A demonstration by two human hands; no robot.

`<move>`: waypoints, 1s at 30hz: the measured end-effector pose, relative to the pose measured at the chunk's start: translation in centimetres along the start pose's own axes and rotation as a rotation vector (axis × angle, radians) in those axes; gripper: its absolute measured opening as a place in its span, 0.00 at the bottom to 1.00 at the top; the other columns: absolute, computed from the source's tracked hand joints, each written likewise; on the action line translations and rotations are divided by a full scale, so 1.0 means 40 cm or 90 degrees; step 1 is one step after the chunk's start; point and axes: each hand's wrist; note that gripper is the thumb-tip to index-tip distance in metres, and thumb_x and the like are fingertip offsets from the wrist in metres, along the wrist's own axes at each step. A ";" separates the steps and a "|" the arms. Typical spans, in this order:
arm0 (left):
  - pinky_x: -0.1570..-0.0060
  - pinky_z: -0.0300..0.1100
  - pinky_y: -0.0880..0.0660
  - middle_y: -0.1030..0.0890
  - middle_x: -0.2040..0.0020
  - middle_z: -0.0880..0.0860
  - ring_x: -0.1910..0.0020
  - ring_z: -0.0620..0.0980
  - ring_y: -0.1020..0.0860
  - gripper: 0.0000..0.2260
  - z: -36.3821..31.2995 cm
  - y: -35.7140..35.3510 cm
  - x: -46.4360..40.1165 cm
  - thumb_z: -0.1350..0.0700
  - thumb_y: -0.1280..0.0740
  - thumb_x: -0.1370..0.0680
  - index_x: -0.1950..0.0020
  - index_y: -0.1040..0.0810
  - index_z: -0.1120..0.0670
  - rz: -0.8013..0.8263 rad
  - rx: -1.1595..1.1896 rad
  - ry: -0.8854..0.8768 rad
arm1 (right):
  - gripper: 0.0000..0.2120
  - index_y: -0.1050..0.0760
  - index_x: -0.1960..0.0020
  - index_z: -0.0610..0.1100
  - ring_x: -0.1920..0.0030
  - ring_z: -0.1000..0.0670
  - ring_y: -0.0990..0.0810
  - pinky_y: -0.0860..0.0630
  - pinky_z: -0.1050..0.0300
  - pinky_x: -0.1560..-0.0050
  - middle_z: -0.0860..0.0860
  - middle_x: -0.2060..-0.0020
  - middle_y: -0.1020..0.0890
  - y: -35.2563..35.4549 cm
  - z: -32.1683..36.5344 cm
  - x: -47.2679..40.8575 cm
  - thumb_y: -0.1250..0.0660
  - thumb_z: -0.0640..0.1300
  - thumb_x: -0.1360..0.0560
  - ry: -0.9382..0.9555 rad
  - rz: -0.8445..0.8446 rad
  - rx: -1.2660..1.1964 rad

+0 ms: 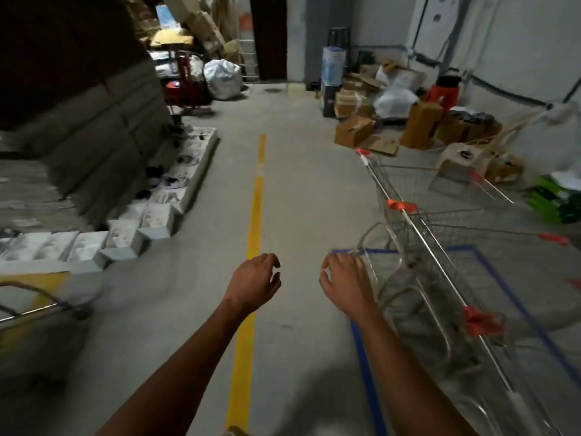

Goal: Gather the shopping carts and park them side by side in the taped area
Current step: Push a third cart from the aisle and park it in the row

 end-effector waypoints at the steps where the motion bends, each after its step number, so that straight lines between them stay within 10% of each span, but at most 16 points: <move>1: 0.59 0.46 0.25 0.20 0.51 0.47 0.55 0.50 0.21 0.09 0.047 0.020 0.015 0.49 0.35 0.21 0.43 0.25 0.49 -0.012 -0.008 0.033 | 0.04 0.27 0.52 0.51 0.52 0.46 0.22 0.29 0.46 0.44 0.52 0.56 0.22 -0.023 0.050 -0.034 0.35 0.48 0.26 0.028 0.009 -0.016; 30: 0.60 0.42 0.26 0.25 0.57 0.43 0.57 0.47 0.23 0.07 1.267 0.481 0.372 0.43 0.38 0.21 0.52 0.33 0.44 -0.238 -0.124 0.661 | 0.06 0.28 0.50 0.51 0.52 0.50 0.23 0.30 0.52 0.44 0.55 0.56 0.23 -0.745 1.462 -0.811 0.34 0.46 0.26 0.548 0.138 -0.280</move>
Point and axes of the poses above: each hand's wrist, its own x-axis away from the middle knuckle, its own y-axis out of the back of the hand, z = x × y
